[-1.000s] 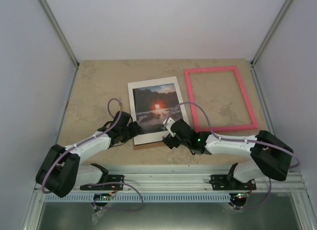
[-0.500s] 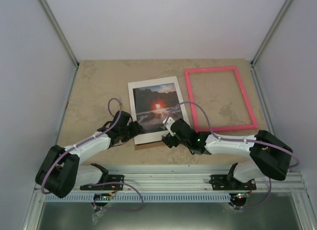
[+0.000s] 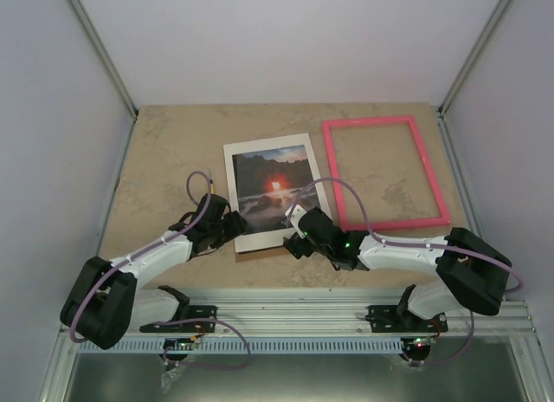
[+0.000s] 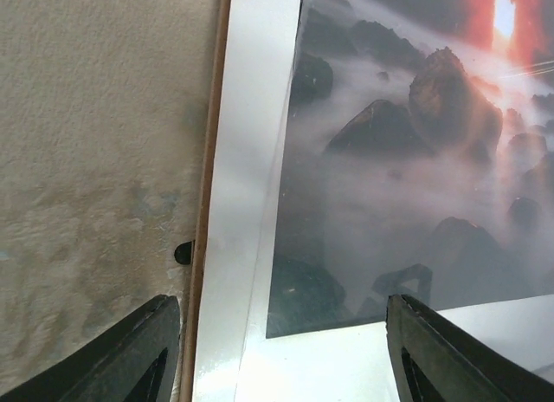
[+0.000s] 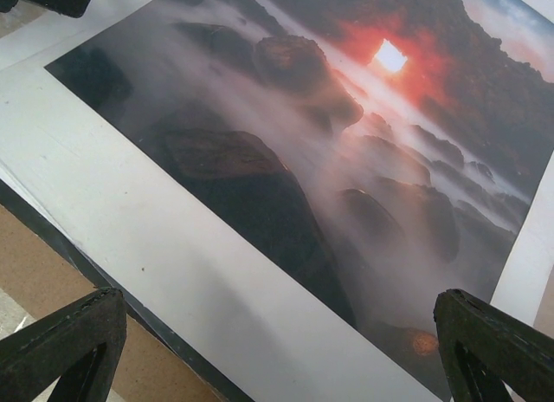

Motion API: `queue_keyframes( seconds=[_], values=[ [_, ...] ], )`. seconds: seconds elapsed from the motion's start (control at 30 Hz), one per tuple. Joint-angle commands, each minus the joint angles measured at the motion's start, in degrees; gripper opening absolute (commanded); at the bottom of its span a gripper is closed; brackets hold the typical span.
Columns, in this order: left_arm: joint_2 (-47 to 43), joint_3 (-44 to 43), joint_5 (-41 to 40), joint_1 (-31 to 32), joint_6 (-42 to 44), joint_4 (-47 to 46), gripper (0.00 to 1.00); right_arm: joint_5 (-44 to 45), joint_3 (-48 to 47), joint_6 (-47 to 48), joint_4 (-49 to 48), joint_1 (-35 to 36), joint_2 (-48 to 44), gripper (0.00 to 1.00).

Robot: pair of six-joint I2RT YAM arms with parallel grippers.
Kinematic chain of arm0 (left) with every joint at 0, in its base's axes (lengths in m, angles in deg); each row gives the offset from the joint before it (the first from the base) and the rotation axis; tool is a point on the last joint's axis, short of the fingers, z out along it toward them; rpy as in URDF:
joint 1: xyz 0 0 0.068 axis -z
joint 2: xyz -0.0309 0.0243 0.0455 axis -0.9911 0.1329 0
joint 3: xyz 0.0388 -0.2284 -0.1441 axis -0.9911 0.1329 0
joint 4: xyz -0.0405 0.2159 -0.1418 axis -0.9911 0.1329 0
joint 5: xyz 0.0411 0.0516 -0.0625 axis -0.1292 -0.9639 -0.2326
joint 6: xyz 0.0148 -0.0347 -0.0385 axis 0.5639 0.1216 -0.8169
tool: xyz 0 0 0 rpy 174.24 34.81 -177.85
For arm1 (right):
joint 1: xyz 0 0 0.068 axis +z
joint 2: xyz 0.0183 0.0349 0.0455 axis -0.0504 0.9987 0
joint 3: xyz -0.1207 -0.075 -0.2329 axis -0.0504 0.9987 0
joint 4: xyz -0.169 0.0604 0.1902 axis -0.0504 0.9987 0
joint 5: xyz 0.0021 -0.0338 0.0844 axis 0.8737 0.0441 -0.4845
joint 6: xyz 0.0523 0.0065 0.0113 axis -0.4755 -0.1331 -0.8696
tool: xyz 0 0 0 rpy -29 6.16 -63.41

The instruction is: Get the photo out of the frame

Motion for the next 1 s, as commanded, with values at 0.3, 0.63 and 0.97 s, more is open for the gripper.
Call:
queue_keyframes(
  seconds=[0.3,0.63,0.97],
  values=[
    [4.71,1.02,5.91,-0.15,-1.09,-4.82,0.65,2.77,0.95,-1.08,-1.98,-0.20,-0.30,0.98],
    [-1.74,-0.05,5.99,-0.17,-1.49,-3.08,0.64,3.26,1.57,-1.06,-2.42,-0.20,-1.24,0.98],
    [-1.46,-0.40,6.76,-0.12,-1.99,-4.31,0.62,3.65,1.83,-1.24,-2.75,-0.20,-1.68,0.98]
  ],
)
